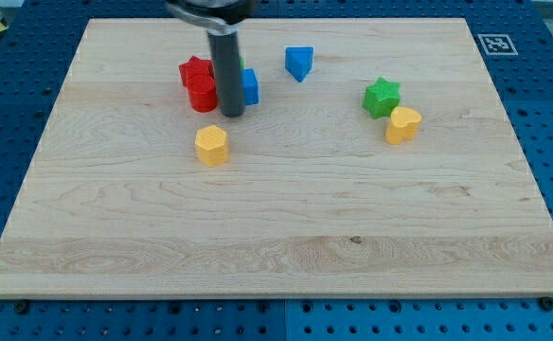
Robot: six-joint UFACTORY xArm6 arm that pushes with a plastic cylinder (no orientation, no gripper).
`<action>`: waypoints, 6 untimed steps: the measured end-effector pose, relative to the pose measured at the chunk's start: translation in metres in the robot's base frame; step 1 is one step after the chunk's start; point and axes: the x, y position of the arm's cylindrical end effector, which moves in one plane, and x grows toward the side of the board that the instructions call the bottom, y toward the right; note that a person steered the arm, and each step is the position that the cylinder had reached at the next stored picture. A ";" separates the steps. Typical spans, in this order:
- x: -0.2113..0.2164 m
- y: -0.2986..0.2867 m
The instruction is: Move your arm towards blue triangle
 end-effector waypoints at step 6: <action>-0.063 0.133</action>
